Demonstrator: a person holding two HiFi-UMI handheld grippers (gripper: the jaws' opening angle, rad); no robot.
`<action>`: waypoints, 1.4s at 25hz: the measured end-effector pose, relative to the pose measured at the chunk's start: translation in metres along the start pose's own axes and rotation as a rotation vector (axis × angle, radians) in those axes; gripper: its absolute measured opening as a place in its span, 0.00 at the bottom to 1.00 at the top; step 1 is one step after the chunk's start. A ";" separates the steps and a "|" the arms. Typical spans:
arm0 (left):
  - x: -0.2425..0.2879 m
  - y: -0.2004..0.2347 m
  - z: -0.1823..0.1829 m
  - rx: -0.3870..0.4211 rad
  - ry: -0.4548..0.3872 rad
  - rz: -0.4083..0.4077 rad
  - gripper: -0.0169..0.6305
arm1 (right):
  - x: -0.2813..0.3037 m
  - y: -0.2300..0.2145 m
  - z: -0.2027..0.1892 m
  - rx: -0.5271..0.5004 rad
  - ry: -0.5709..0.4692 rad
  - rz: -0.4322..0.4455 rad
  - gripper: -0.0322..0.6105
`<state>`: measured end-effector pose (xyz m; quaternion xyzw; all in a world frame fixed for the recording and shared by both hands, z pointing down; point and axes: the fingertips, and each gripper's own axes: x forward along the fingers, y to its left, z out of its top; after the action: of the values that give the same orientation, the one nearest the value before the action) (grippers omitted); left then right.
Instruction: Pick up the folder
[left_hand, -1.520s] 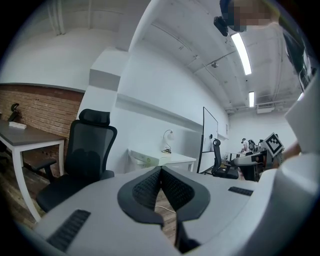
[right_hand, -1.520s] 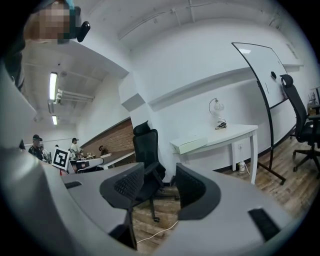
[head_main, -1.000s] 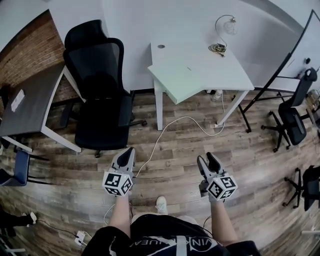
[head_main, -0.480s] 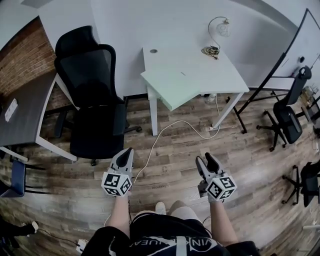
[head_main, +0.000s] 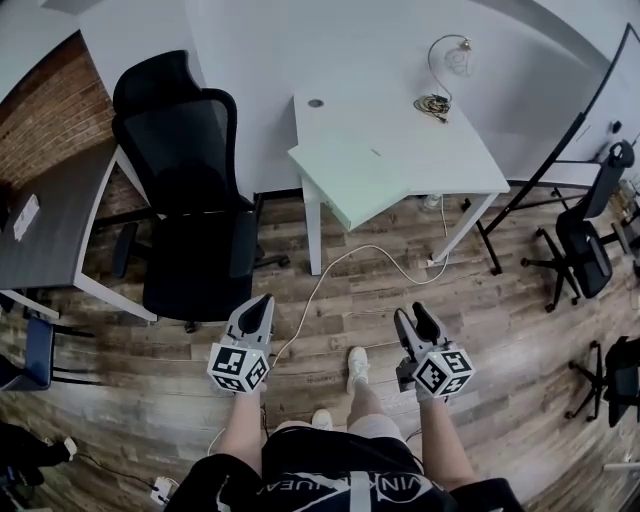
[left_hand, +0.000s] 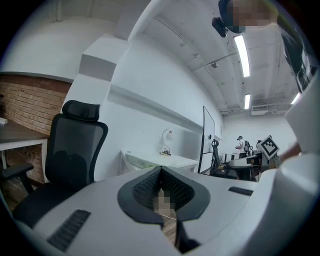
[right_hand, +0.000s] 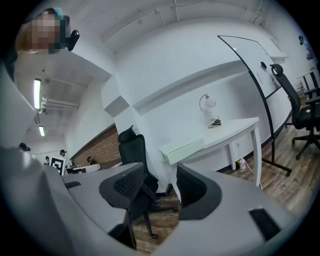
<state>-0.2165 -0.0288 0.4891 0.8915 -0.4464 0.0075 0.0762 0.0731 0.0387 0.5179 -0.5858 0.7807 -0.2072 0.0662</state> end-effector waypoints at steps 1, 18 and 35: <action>0.005 0.003 0.002 0.004 -0.001 0.004 0.05 | 0.008 -0.001 0.002 0.001 0.002 0.008 0.37; 0.086 0.032 0.006 -0.004 0.016 0.098 0.05 | 0.123 -0.049 0.027 0.019 0.108 0.128 0.38; 0.137 0.031 0.009 -0.012 0.042 0.161 0.05 | 0.178 -0.083 0.040 0.083 0.161 0.202 0.40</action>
<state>-0.1592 -0.1570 0.4954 0.8519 -0.5151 0.0294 0.0899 0.1064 -0.1573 0.5400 -0.4825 0.8293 -0.2778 0.0479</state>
